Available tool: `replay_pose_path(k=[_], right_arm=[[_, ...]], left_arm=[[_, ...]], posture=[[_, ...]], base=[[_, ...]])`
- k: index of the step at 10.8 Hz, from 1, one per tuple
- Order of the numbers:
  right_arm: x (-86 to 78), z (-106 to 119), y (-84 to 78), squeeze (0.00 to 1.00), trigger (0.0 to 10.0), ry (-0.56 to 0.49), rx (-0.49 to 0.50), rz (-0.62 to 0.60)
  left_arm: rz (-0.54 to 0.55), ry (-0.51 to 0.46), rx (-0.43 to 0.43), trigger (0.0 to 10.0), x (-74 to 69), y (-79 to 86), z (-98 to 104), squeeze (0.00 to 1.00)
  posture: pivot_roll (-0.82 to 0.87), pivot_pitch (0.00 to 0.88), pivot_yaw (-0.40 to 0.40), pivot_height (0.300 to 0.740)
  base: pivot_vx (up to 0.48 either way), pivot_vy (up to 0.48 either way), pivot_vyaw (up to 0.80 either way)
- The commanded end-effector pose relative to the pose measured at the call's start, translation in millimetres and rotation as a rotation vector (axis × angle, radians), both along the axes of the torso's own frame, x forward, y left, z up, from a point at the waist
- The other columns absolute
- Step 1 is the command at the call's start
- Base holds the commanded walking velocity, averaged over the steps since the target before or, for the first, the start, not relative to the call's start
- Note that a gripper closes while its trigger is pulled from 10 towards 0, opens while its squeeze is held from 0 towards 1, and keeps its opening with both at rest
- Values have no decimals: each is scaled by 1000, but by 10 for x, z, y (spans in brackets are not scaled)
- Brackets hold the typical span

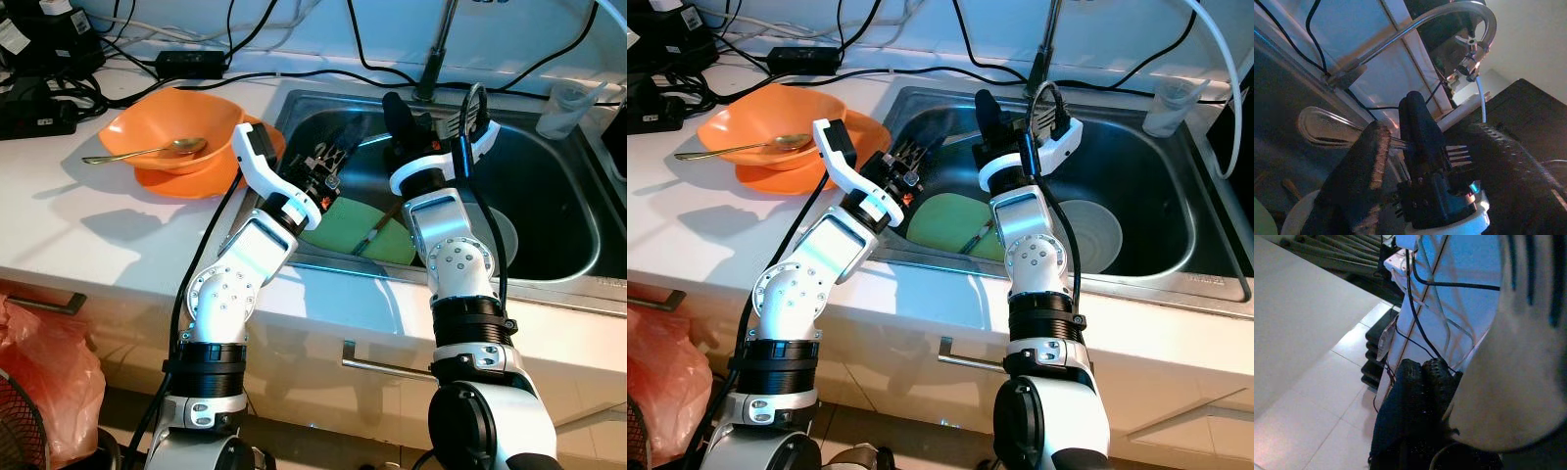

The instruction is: Kitchen organization

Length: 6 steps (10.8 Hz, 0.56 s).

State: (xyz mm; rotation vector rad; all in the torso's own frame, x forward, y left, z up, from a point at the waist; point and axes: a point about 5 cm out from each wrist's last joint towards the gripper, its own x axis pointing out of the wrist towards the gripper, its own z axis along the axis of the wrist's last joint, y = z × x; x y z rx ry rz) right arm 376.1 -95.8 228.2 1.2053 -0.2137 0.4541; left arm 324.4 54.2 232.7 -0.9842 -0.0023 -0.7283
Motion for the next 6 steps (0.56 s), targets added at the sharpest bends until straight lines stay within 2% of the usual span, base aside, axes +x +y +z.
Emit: replay_pose_path(k=[1, 2, 4, 6], right_arm=[[-14, -44, 74, 0, 0, 17, 4, 1], [-4, -56, 37, 0, 0, 18, -41, -30], [31, -101, -144, 0, 0, 18, -189, -128], [52, -159, -307, 0, 0, 16, -329, -202]], left_arm=[[-34, -14, 9, 10000, -61, -99, -9, 1000], [-33, -30, 48, 10000, -76, -84, -36, 1000], [-21, -69, 155, 10000, -131, -33, -123, 1000], [-15, -92, 222, 10000, -180, -2, -179, 1000]], posture=[[-3, 88, -13, 740], [-3, 87, -15, 740], [1, 89, -21, 740], [6, 90, -25, 740]], base=[[0, 0, 0], [0, 0, 0], [0, 0, 0], [0, 0, 0]])
